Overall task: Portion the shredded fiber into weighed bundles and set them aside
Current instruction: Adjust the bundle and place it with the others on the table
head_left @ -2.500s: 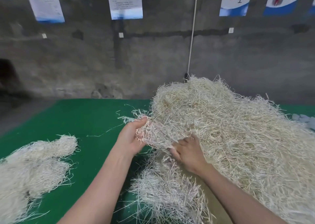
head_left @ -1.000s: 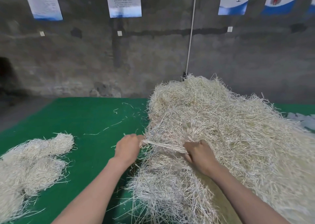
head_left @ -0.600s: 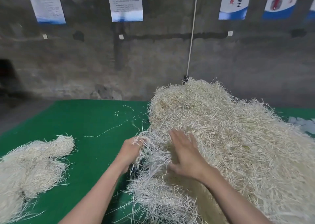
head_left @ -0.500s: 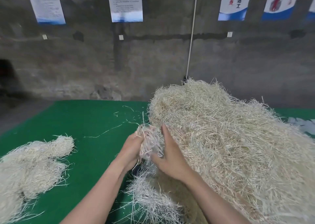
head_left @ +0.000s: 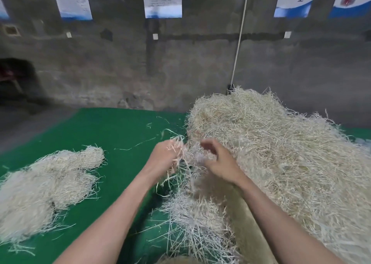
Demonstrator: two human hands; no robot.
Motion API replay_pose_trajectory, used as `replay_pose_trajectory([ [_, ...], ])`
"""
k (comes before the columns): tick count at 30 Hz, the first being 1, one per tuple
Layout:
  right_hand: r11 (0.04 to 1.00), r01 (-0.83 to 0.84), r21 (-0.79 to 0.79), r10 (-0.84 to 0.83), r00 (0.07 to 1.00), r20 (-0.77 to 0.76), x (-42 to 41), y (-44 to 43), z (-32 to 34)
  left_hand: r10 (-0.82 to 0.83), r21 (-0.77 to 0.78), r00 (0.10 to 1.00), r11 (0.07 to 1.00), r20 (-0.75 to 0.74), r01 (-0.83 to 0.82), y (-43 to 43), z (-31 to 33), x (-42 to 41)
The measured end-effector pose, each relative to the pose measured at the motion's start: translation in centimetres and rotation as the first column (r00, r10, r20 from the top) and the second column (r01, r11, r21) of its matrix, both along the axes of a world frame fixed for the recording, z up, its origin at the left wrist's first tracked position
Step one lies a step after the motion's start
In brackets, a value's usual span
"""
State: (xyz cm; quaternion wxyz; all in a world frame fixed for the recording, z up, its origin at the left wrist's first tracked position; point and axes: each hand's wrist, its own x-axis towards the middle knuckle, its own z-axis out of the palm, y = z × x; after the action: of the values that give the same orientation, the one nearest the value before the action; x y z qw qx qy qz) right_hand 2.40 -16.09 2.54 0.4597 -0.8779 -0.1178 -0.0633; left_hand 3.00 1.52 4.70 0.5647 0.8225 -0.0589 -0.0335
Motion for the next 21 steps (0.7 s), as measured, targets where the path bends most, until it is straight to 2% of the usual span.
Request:
replay_pose_trajectory([
  [2, 0.989, -0.136, 0.054, 0.127, 0.983, 0.134, -2.0, 1.2, 3.4, -0.041, 0.246, 0.993, 0.969, 0.107, 0.013, 0.2, 0.0, -1.1],
  [4, 0.939, -0.337, -0.072, 0.343, 0.934, 0.097, -4.3, 2.5, 5.1, -0.085, 0.408, 0.980, 0.913, 0.181, 0.004, 0.5, 0.4, -2.4],
  [6, 0.889, -0.395, -0.231, 0.421, 0.904, 0.075, -6.1, 3.9, 5.1, -0.115, 0.479, 0.966, 0.878, 0.231, -0.010, 0.9, 0.8, -3.7],
  [7, 0.896, -0.368, -0.250, 0.402, 0.910, 0.101, -6.9, 4.6, 4.8, -0.113, 0.470, 0.964, 0.883, 0.239, -0.012, 1.2, 1.2, -4.4],
  [10, 0.974, -0.201, -0.109, 0.225, 0.929, 0.293, -8.9, 6.7, 3.9, -0.067, 0.368, 0.969, 0.929, 0.236, -0.025, 2.2, 2.5, -6.5],
  [13, 0.998, -0.064, 0.018, 0.049, 0.899, 0.436, -9.9, 8.1, 3.1, -0.064, 0.094, 0.973, 0.995, 0.221, 0.044, 3.2, 3.3, -8.0],
  [15, 0.996, -0.034, 0.078, 0.003, 0.927, 0.376, -10.4, 8.4, 2.4, -0.122, -0.097, 0.987, 0.986, 0.109, 0.133, 3.9, 3.2, -8.2],
  [17, 0.989, 0.017, 0.144, -0.041, 0.986, 0.162, -10.8, 7.8, 1.5, -0.182, -0.250, 0.983, 0.953, -0.028, 0.169, 4.6, 2.4, -8.4],
  [18, 0.978, 0.046, 0.203, -0.052, 0.998, 0.022, -11.1, 7.4, 0.8, -0.199, -0.226, 0.979, 0.956, -0.042, 0.185, 5.1, 1.8, -8.6],
  [20, 0.923, 0.114, 0.367, -0.045, 0.980, -0.192, -12.1, 6.5, -1.0, -0.243, 0.010, 0.970, 0.970, 0.020, 0.243, 6.0, 0.0, -9.1],
  [21, 0.902, 0.152, 0.405, -0.055, 0.969, -0.242, -12.8, 6.2, -1.9, -0.289, 0.113, 0.957, 0.952, 0.036, 0.284, 6.2, -1.1, -9.6],
])
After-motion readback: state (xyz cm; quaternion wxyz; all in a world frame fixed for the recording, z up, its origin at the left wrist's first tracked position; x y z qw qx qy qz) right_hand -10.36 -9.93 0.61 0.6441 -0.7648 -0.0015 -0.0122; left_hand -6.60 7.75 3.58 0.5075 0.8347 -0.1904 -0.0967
